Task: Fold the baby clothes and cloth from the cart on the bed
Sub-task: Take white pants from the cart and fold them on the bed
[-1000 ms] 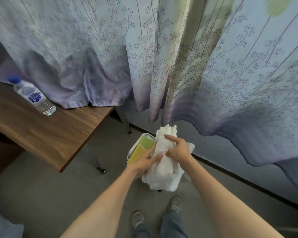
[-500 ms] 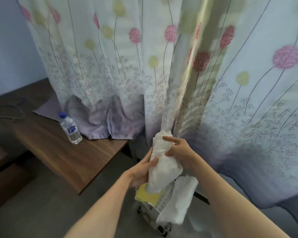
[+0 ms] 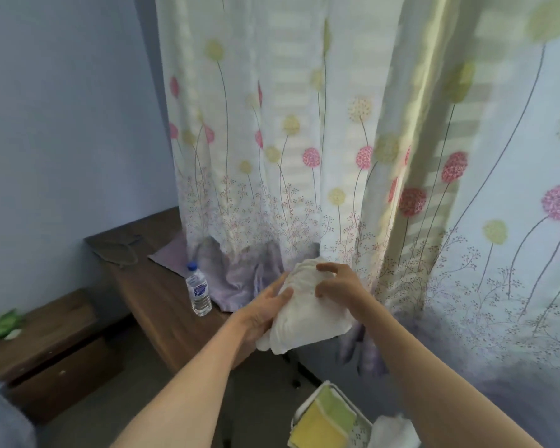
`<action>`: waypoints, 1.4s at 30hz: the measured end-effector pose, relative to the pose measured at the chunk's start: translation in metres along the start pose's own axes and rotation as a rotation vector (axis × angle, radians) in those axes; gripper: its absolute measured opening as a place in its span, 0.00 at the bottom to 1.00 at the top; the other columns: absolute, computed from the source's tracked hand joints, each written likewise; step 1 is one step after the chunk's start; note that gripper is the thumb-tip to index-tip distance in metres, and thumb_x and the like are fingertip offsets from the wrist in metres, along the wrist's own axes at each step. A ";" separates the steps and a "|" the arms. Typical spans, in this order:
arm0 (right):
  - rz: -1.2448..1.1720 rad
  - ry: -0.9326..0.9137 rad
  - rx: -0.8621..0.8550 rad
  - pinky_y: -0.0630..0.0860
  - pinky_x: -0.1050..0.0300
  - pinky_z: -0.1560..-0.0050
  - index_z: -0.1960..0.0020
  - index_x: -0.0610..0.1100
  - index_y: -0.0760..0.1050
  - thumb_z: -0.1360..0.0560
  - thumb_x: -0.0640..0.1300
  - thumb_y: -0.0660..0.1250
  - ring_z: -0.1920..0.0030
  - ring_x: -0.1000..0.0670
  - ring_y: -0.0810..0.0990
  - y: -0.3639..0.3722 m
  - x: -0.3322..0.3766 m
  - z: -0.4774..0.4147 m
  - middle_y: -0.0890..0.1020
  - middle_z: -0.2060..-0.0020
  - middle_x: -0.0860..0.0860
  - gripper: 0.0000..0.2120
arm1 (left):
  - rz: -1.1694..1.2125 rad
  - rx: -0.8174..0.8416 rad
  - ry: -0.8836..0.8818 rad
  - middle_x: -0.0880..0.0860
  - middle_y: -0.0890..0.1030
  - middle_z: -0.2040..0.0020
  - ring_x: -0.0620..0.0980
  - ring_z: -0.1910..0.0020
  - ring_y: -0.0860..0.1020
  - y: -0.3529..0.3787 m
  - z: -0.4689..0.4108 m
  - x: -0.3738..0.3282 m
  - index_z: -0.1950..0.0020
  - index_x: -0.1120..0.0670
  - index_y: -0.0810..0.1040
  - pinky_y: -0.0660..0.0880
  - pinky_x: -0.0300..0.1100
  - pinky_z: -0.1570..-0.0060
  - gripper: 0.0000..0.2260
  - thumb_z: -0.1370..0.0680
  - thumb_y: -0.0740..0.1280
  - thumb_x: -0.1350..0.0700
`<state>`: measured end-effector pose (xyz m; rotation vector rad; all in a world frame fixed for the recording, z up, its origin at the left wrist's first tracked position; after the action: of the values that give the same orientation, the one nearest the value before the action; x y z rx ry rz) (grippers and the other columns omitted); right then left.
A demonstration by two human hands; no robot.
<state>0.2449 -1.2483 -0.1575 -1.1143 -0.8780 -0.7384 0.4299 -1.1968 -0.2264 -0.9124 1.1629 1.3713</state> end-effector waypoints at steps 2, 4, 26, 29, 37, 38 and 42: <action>0.009 -0.056 0.041 0.76 0.49 0.36 0.27 0.52 0.76 0.32 0.37 0.76 0.35 0.44 0.76 0.006 0.018 -0.004 0.76 0.33 0.48 0.35 | -0.028 -0.033 0.035 0.49 0.80 0.26 0.50 0.30 0.80 -0.007 0.006 -0.017 0.19 0.39 0.69 0.78 0.49 0.31 0.24 0.15 0.69 0.48; 0.004 -0.131 0.081 0.75 0.45 0.30 0.26 0.51 0.75 0.33 0.36 0.79 0.32 0.43 0.75 0.010 0.038 -0.007 0.76 0.31 0.48 0.38 | -0.015 -0.085 0.056 0.53 0.79 0.26 0.54 0.30 0.80 -0.018 0.013 -0.032 0.20 0.40 0.72 0.77 0.52 0.29 0.24 0.16 0.70 0.51; 0.061 -0.553 0.447 0.79 0.46 0.34 0.23 0.58 0.70 0.34 0.37 0.79 0.37 0.48 0.75 0.072 0.141 0.090 0.75 0.32 0.50 0.43 | -0.440 -0.773 0.264 0.48 0.67 0.19 0.49 0.21 0.68 -0.028 0.227 -0.117 0.23 0.38 0.75 0.70 0.51 0.22 0.27 0.19 0.75 0.57; 0.109 -0.580 0.528 0.79 0.49 0.35 0.23 0.60 0.69 0.33 0.37 0.79 0.38 0.49 0.76 0.099 0.149 0.115 0.74 0.37 0.53 0.43 | -0.508 -0.884 0.251 0.47 0.70 0.20 0.44 0.23 0.67 -0.030 0.268 -0.109 0.22 0.45 0.75 0.67 0.38 0.25 0.27 0.18 0.74 0.60; 0.203 -0.713 0.709 0.79 0.46 0.36 0.21 0.58 0.68 0.32 0.37 0.79 0.33 0.45 0.78 0.192 0.173 0.206 0.78 0.34 0.50 0.44 | -0.600 -1.149 0.196 0.50 0.75 0.24 0.42 0.26 0.71 -0.060 0.397 -0.077 0.22 0.53 0.76 0.68 0.24 0.34 0.27 0.20 0.75 0.65; 0.220 -0.728 0.732 0.79 0.46 0.37 0.21 0.58 0.68 0.31 0.37 0.78 0.34 0.45 0.78 0.205 0.175 0.220 0.78 0.33 0.49 0.43 | -0.577 -1.170 0.190 0.49 0.75 0.25 0.42 0.27 0.71 -0.064 0.415 -0.072 0.22 0.52 0.76 0.69 0.26 0.34 0.27 0.20 0.75 0.64; 0.286 -0.811 0.812 0.80 0.48 0.40 0.19 0.60 0.65 0.30 0.40 0.77 0.34 0.44 0.77 0.259 0.186 0.282 0.77 0.31 0.50 0.43 | -0.499 -1.270 0.164 0.50 0.74 0.24 0.48 0.26 0.74 -0.082 0.490 -0.042 0.22 0.47 0.76 0.73 0.39 0.31 0.27 0.20 0.75 0.62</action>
<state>0.4926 -0.9178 -0.0535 -0.7404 -1.4747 0.3633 0.5561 -0.7359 -0.0852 -2.0459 -0.0216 1.5490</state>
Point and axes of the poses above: each hand's wrist, its own z-axis away from the middle knuckle, its own y-axis out of the palm, x = y × z, the point moved 5 cm from there along -z, towards the middle knuckle
